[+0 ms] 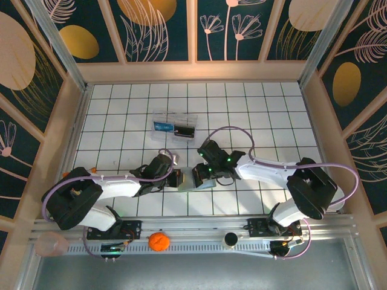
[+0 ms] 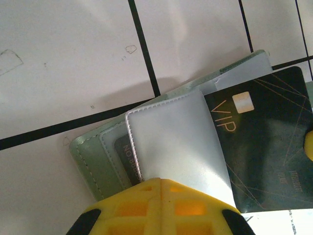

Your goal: Take the credit cards out of the card holder

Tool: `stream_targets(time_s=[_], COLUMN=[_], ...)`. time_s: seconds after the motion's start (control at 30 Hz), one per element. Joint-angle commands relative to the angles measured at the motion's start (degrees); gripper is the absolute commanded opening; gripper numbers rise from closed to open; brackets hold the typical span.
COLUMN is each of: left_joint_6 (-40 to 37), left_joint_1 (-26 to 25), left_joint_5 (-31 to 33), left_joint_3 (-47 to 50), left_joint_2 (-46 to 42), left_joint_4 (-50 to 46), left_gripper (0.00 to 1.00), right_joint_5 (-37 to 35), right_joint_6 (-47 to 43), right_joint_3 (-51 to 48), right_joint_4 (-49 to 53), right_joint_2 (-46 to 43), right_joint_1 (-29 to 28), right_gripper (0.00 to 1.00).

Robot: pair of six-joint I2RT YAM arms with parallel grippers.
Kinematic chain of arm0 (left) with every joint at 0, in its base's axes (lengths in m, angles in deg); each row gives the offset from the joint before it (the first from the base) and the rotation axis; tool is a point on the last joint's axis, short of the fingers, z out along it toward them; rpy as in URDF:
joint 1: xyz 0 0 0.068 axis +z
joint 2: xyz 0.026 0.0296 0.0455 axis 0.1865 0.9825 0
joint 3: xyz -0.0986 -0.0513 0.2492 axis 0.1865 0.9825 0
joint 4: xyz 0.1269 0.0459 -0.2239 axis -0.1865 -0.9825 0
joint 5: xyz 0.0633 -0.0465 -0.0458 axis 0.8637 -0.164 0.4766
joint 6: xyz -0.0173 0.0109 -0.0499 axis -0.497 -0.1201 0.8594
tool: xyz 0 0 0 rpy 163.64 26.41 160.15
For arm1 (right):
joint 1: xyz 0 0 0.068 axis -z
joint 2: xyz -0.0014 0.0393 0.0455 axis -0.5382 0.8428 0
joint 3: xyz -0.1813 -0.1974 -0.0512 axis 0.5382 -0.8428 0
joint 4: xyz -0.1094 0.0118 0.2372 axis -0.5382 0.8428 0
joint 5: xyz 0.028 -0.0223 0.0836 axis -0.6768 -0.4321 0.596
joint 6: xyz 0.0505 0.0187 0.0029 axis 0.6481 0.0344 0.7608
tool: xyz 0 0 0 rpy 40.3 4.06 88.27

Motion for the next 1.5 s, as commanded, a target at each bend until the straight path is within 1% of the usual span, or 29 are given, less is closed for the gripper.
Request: stream_targets(time_s=[0.0,0.07,0.13,0.27,0.33,0.43,0.53,0.6,0.63,0.7,0.73,0.77,0.8,0.87,0.9,0.93,1.0,1.13,1.17,1.3,1.47], left_joint_6=[-1.13,-1.22,-1.14,-1.03,-1.04,-1.17,-1.60,-1.75,-1.76,-1.64,-1.42,-1.02,-0.71,-0.35,-0.11,0.25,0.90,1.62,1.76,1.96,2.09], left_joint_1=[0.40,0.41,0.42,0.41,0.45,0.56,0.54,0.66,0.75,1.02,1.21,1.41,1.54,1.79,1.90,1.99,2.40,3.10,3.37,3.82,3.94], left_joint_5=[-0.44,-0.57,-0.54,-0.47,-0.48,-0.43,-0.35,-0.18,-0.11,0.39,0.68,0.99,1.06,1.81,2.29,2.76,3.39,4.89,5.18,7.29,13.42], left_joint_3=[0.62,0.52,0.48,0.52,0.43,0.01,-0.53,-0.84,-1.01,-1.32,-1.37,-1.33,-1.33,-1.63,-1.63,-1.53,-1.04,0.05,0.40,0.72,-0.89], left_joint_2=[1.09,1.02,1.01,0.92,1.01,1.00,0.88,0.29,-0.28,-2.26,-3.66,-5.10,-6.30,-9.44,-10.68,-12.30,-14.78,-18.16,-18.77,-20.76,-23.21], left_joint_4=[-0.79,-1.09,-1.17,-1.22,-1.22,-1.57,-2.39,-3.10,-3.65,-4.84,-5.38,-5.95,-6.48,-8.39,-9.20,-10.09,-11.47,-15.15,-15.98,-19.83,-26.99], left_gripper=[0.03,0.03,0.03,0.03,0.03,0.03,0.03,0.05,0.07,0.17,0.27,0.37,0.46,0.59,0.64,0.69,0.77,0.89,0.98,0.99,0.99], right_joint_5=[2.13,2.79,3.03,0.66,-0.51,-0.79,0.61,-1.13,-2.86,-6.25,-8.49,-9.27,-9.29,-7.42,-6.82,-4.62,-4.16,-3.59,-3.52,-2.35,-1.65], right_joint_6=[0.65,0.65,0.67,-0.58,-2.27,-7.30,-13.93,-19.01,-22.11,-28.42,-32.28,-36.36,-39.53,-45.61,-48.60,-51.97,-56.95,-65.10,-66.47,-71.50,-77.13], right_joint_3=[-2.21,-2.81,-3.15,-2.96,-2.62,-2.43,-1.72,-0.64,0.24,2.42,3.35,4.27,5.57,9.74,11.92,14.51,18.85,29.21,31.90,40.61,49.63], right_joint_4=[-2.93,-3.97,-4.38,-3.43,-2.73,-2.66,-2.88,-2.58,-2.43,-2.42,-3.08,-3.79,-3.78,-2.09,-0.67,1.40,4.62,12.38,13.94,19.57,25.25], right_joint_2=[0.81,0.78,0.86,-1.20,-3.64,-8.31,-12.28,-13.84,-14.19,-13.77,-13.12,-12.29,-11.09,-7.86,-6.09,-3.99,-0.15,8.97,10.98,17.27,24.25], right_joint_1=[-0.70,-0.45,-0.12,-0.01,-0.01,0.04,-0.21,-0.24,-0.23,0.19,0.58,1.16,1.92,4.05,4.69,5.09,5.14,6.68,7.29,8.88,10.29], right_gripper=[0.15,0.17,0.17,0.01,0.00,0.00,0.00,0.00,0.00,0.00,0.00,0.00,0.00,0.00,0.00,0.00,0.00,0.00,0.00,0.00,0.00])
